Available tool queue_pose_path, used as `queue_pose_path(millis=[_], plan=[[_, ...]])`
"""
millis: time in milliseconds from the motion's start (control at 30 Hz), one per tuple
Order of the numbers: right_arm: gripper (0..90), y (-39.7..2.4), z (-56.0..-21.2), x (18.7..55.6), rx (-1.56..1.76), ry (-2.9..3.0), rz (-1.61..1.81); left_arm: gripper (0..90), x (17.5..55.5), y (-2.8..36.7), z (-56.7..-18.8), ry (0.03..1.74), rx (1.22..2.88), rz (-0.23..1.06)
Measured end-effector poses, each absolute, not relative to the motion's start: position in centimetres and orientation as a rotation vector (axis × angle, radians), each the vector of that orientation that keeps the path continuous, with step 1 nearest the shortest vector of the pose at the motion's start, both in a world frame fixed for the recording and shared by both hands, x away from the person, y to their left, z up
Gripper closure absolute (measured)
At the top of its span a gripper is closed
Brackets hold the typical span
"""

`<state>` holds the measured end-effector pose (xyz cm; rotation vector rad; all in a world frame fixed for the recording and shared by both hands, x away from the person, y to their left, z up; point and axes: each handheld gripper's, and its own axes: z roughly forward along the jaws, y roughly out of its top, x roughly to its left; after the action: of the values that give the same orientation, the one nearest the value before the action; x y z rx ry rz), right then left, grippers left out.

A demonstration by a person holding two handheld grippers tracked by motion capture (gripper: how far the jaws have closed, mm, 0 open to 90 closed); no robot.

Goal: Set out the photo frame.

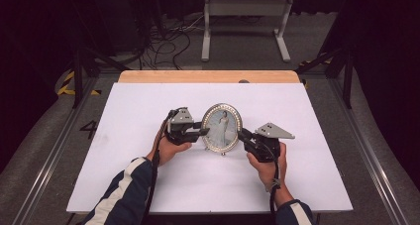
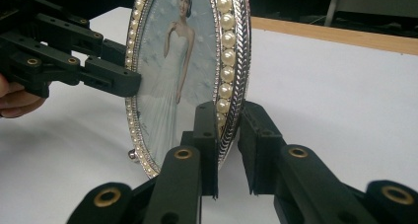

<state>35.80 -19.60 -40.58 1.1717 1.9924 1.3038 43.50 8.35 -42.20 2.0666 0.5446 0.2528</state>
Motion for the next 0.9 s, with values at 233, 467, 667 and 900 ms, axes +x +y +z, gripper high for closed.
queue_pose_path(millis=[233, 467, 667, 900], plan=[[78.4, -19.6, -40.6, 36.4, 1.174, 1.992, 1.318, 67.8, 43.0, 8.7, -42.3, 0.557, 2.056, 0.245], [78.3, -19.6, -40.6, 36.9, 1.18, 1.987, 1.327, 67.6, 42.2, 8.8, -42.3, 0.56, 2.059, 0.249], [75.2, -19.1, -40.8, 37.1, 1.154, 1.986, 1.285, 66.8, 41.8, 8.7, -42.4, 0.555, 2.065, 0.282], [75.7, -19.1, -40.8, 37.1, 1.139, 2.001, 1.297, 66.6, 41.7, 8.7, -42.5, 0.555, 2.071, 0.293]])
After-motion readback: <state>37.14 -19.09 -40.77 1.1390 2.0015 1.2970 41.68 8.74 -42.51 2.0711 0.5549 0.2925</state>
